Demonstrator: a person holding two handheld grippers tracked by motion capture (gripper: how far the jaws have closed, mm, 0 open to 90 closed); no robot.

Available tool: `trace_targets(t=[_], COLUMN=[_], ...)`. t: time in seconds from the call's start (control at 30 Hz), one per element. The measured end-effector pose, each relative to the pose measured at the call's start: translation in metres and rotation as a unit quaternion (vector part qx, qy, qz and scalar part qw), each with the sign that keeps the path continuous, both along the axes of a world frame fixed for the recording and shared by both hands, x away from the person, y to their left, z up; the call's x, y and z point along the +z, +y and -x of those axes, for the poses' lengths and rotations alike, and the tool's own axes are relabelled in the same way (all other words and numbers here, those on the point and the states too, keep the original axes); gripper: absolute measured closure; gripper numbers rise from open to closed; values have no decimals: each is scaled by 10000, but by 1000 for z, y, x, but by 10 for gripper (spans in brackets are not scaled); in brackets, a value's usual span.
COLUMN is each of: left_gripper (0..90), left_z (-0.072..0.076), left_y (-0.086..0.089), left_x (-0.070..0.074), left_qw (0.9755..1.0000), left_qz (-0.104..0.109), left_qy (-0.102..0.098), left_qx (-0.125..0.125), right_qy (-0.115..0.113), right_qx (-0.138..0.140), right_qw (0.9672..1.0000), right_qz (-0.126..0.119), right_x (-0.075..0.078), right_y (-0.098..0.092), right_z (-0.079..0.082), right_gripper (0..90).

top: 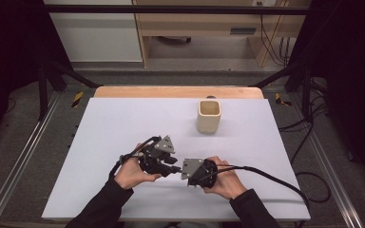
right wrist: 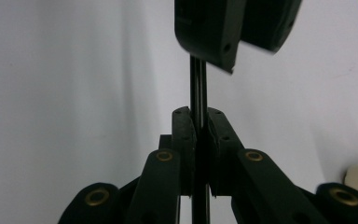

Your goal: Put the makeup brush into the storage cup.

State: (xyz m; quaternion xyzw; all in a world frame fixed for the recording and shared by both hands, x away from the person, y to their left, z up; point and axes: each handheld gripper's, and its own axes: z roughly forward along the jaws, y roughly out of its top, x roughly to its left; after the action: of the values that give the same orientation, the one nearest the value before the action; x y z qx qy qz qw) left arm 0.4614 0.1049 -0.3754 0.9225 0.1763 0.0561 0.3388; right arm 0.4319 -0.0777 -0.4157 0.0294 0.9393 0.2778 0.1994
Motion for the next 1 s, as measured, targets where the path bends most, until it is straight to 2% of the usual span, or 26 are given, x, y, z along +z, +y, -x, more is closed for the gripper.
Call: trace_targets(t=[0.07,0.17,0.2,0.3,0.47,0.63,0.9,0.93,1.0], left_gripper=[568,489,470,432,348,306,236,220,217], left_z=[-1,-2,-2,-1,0,2,9,9,12], left_y=[5,14,17,26,41,54,64,65,66], left_x=[3,7,8,9,10,8,1,0,-3], left_qw=[9999,9986,9982,9947,9902,9853,9796,9793,9772], left_qz=[72,348,380,710,933,1106,1334,1352,1437], left_qy=[-102,-227,-242,-251,-307,-362,-434,-431,-436], left_qx=[104,326,383,705,995,1248,1436,1446,1499], right_qy=[-5,7,-19,-3,-6,-23,13,6,22], right_qx=[-101,-187,-196,-333,-467,-612,-789,-852,-881], right_qw=[9999,9998,9998,9993,9985,9974,9947,9935,9928], right_qz=[-53,-83,-94,-169,-273,-375,-661,-759,-807], right_x=[0,2,2,4,7,8,10,9,9], right_y=[-2,-6,-7,-11,-19,-25,-35,-37,-38], right_z=[-2,-4,-5,-5,-7,-9,-9,-8,-8], right_gripper=[836,836,836,836,836,836,836,836,836])
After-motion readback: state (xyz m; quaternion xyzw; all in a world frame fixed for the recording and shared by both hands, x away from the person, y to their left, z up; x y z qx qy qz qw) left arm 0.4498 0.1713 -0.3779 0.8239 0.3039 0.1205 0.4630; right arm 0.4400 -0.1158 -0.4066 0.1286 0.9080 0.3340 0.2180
